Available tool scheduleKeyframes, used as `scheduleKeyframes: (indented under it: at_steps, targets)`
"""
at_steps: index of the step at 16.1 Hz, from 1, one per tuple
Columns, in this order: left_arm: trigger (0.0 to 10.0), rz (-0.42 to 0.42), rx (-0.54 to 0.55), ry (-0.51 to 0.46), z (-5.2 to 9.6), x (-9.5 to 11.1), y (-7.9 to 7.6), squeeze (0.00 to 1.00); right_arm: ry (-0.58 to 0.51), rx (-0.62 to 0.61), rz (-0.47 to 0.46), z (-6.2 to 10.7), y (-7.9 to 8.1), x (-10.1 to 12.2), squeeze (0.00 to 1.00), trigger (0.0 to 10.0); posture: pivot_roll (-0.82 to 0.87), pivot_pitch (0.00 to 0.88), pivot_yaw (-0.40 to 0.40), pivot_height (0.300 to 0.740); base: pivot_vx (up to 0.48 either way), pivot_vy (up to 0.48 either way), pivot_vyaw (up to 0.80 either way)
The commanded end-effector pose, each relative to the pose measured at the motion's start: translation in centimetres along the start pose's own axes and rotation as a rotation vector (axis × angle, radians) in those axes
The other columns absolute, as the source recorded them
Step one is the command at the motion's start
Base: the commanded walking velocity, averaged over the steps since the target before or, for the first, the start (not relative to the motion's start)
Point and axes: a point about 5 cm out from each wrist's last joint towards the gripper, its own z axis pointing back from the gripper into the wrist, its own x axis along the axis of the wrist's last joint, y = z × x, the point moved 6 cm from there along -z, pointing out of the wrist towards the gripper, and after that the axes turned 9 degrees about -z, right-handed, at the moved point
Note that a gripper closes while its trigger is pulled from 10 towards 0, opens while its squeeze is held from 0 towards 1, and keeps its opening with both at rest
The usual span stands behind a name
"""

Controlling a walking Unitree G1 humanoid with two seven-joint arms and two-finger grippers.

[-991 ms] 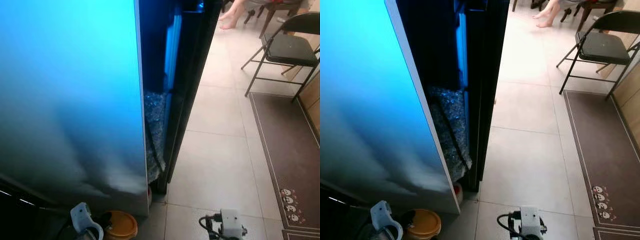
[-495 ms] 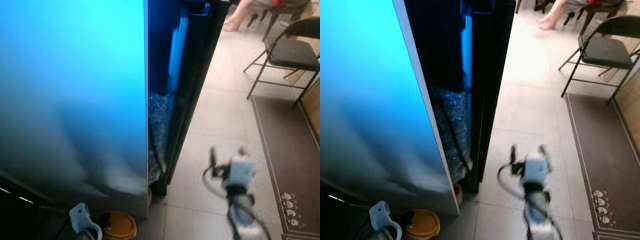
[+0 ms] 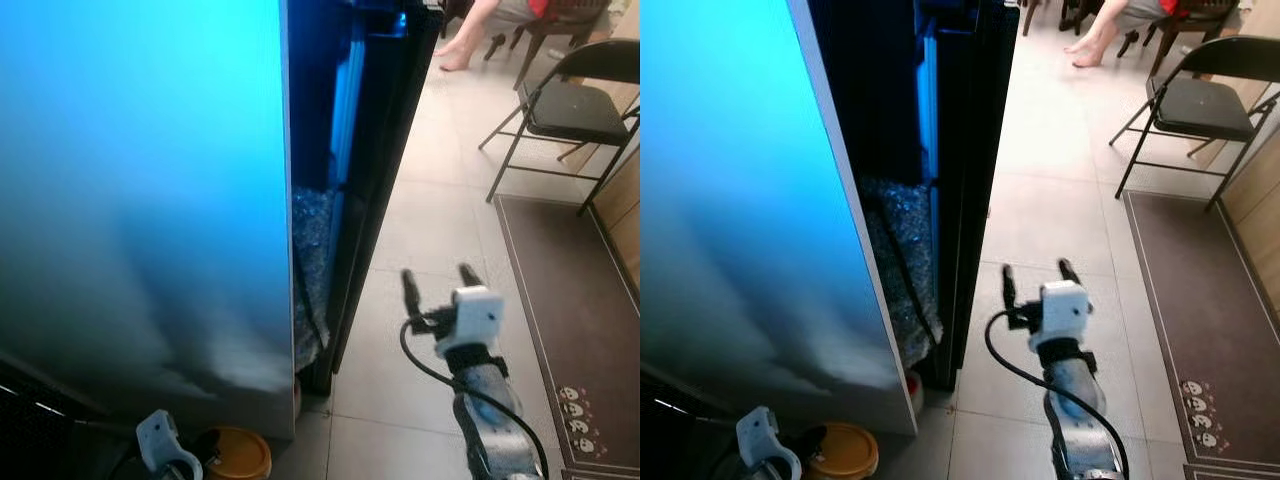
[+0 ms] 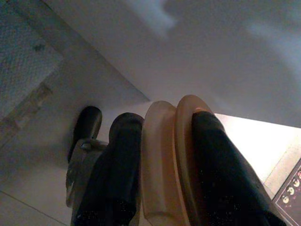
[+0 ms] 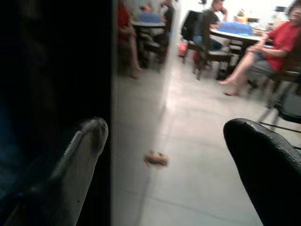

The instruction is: Restocking fridge

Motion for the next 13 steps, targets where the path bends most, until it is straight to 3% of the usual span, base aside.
scheduleKeyframes:
  at_steps: [1, 4, 6, 10, 13]
  targets:
    - [10.0, -0.020, 0.022, 0.049, 0.4, -1.5, 1.0, 0.00, 0.007, 0.024, -0.020, 0.0, 0.3, 0.2, 1.00, 10.0, -0.14, 0.079, -0.025, 0.740, 0.000, 0.000, 0.00]
    - [10.0, -0.017, 0.023, 0.037, 0.3, -0.8, 1.0, 0.00, 0.067, 0.064, -0.027, 0.8, 0.0, -0.4, 1.00, 10.0, -0.15, 0.107, -0.028, 0.740, 0.000, 0.000, 0.00]
    - [10.0, -0.016, 0.026, 0.033, 0.2, -0.5, 1.0, 0.00, 0.079, 0.119, -0.037, 0.7, 0.8, -0.2, 1.00, 10.0, -0.15, 0.119, -0.028, 0.740, 0.000, 0.000, 0.00]
    - [10.0, -0.007, 0.029, 0.025, 0.2, -0.4, 0.8, 0.00, 0.073, 0.187, -0.050, -2.0, 1.8, 1.3, 1.00, 10.0, -0.15, 0.129, -0.030, 0.740, 0.000, 0.000, 0.00]
    - [10.0, -0.002, 0.023, 0.019, 0.1, -0.3, 0.5, 0.00, 0.087, 0.263, -0.045, -2.6, 2.6, 1.9, 1.00, 10.0, -0.15, 0.136, -0.033, 0.740, 0.000, 0.000, 0.00]
